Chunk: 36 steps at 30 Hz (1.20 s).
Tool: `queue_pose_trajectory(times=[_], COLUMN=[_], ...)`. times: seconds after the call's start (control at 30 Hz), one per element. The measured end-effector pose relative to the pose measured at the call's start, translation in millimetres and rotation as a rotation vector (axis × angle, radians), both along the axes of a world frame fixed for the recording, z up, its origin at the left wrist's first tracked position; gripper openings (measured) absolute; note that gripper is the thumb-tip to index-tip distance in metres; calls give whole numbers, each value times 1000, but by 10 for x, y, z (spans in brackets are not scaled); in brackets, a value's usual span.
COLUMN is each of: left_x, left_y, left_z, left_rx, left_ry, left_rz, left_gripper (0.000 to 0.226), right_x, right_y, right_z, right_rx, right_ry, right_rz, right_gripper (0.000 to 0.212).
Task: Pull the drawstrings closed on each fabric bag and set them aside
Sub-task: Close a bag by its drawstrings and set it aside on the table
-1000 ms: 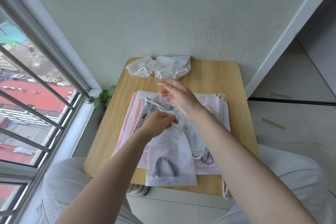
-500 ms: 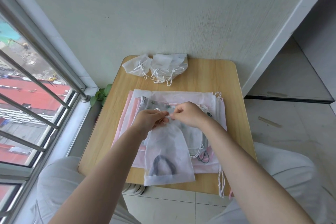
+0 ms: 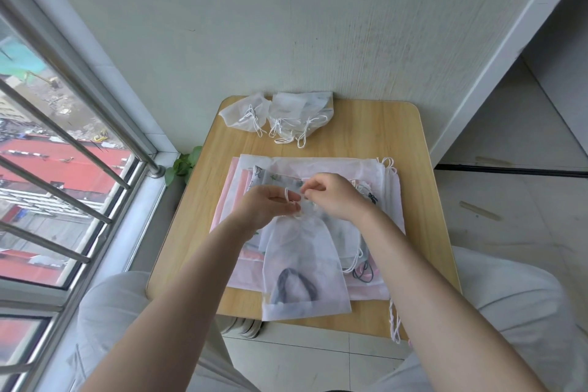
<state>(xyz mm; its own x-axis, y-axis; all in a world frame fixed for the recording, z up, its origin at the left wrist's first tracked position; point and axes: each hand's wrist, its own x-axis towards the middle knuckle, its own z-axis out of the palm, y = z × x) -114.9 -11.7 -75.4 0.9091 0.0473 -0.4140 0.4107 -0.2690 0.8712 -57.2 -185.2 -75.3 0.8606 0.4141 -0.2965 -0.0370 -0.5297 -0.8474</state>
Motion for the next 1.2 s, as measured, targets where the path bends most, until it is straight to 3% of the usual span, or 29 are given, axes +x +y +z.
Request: queue_pose_trajectory(times=[0.07,0.2,0.4,0.67,0.83,1.03,1.2], left_x=[-3,-29,-118,-150,-128,-167,-168], left_y=[-2,7,-76,-181,-154,-200,-231], left_z=[20,-31,-168,-167,-176,-116,-10], left_rx=[57,404,441,298,124,-158,-299], left_ry=[-60,-259,-426,-404,-290,-136,-50], left_rz=[-18,-30,83,214,278,388,281], left_gripper=[19,21,12,24,15,16,7], right_x=[-29,-82,-59,-36,-54,17,-19], right_y=[84,180,129,59,84,91,61], right_z=[-53,-176,-167,-158,-164,-164,-144], right_rx=[27,168,156,132,141,354,344], right_ry=[77,193,325,398,344,447,358], right_rz=[23,0,66,78,-129,-244,-156], right_gripper=[14,17,16,12,9,26,18])
